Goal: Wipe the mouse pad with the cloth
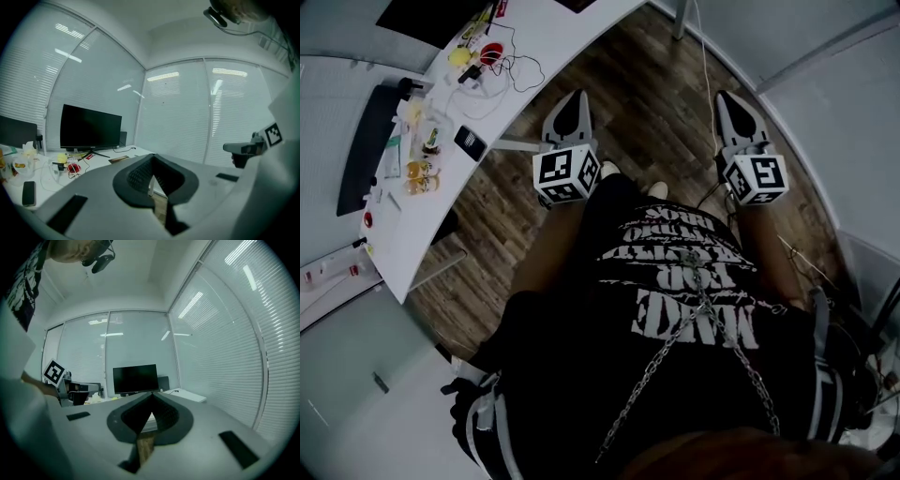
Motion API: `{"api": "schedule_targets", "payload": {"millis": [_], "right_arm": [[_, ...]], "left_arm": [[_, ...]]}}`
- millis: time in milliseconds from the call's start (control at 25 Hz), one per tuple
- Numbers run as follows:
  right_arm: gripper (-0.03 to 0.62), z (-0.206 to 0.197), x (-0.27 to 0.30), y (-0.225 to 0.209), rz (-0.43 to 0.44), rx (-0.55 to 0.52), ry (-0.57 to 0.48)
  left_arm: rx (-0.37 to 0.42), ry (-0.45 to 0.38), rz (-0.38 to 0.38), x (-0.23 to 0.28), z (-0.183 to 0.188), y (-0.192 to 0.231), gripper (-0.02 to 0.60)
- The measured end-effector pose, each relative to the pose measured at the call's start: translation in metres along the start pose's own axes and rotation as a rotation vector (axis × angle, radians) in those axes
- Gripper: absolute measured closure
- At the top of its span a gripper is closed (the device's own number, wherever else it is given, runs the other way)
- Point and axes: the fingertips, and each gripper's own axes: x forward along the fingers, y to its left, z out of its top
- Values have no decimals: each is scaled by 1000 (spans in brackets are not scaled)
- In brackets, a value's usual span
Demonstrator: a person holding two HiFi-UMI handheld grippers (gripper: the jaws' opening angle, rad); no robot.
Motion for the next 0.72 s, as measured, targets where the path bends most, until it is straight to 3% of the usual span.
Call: {"api": "schedule_targets", "payload": {"millis": [480,720], "right_arm": [[593,7,26,-10,6,8,-5],[593,-4,56,-20,1,-14,48]], "left_arm": [[-18,-13,33,16,7,24,577],[-5,17,51,41,-6,43,577]]}}
